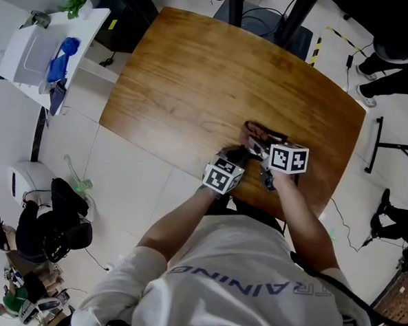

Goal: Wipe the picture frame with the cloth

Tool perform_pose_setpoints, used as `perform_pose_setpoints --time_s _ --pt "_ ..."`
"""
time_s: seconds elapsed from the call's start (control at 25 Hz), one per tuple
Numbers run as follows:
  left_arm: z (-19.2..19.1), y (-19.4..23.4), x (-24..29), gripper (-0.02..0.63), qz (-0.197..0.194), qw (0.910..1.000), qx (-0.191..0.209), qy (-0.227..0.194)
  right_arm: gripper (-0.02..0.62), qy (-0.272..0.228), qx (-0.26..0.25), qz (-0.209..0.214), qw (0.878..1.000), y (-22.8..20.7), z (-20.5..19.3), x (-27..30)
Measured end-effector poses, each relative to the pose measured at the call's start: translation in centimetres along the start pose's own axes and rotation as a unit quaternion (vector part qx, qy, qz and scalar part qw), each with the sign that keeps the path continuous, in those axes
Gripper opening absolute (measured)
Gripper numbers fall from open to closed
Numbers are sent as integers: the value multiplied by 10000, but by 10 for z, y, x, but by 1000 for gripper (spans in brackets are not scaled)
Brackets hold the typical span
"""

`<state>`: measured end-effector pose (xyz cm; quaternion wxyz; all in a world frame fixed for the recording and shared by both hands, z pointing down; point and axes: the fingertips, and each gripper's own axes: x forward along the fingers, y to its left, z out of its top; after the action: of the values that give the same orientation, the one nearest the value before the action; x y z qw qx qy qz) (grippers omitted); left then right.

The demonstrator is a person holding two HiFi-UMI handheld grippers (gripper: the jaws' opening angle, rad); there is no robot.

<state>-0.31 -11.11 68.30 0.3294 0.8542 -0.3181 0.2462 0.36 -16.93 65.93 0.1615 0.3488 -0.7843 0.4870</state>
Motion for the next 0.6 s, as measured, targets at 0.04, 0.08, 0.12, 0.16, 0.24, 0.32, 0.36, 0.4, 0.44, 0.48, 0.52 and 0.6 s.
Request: perform_pose_setpoints --time_s 0.04,0.08,0.12,0.16,0.24,0.32,0.36,0.4,0.44,0.48,0.52,0.6 --pt "1 1 0 5 24 10000 -20 -12 123 13 29 -7 10000 -1 -1 1" --pt "1 1 0 5 48 10000 -24 -20 123 17 72 -22 10000 -4 -2 1" --pt "0 1 0 5 66 10000 -9 -26 123 14 113 -43 9999 -6 -3 1" --pt "0 1 0 5 78 10000 15 -30 123 3 136 -73 9999 -9 -3 -1" --pt "-1 2 -1 5 82 10000 46 -31 123 -29 140 -187 9997 -17 -4 -5" --pt "-1 3 -1 5 84 9999 54 -33 124 -49 131 -346 9993 -26 -4 -13" --pt "-1 3 -1 5 92 9999 59 -36 124 -49 129 -415 9990 -31 -5 -18" --pt "-2 3 -1 5 101 9999 65 -38 124 -47 121 -483 9988 -35 -6 -23" --pt "-2 3 -2 5 107 9999 71 -38 124 -42 99 -561 9984 -40 -7 -30" --pt "-2 4 -2 5 109 9999 75 -37 124 -37 68 -652 9978 -46 -8 -37" --pt "-2 4 -2 5 110 9999 78 -37 124 -38 46 -739 9972 -52 -9 -44" --pt "-3 5 -3 5 121 9999 84 -43 124 -79 89 -816 9966 -62 -10 -57"
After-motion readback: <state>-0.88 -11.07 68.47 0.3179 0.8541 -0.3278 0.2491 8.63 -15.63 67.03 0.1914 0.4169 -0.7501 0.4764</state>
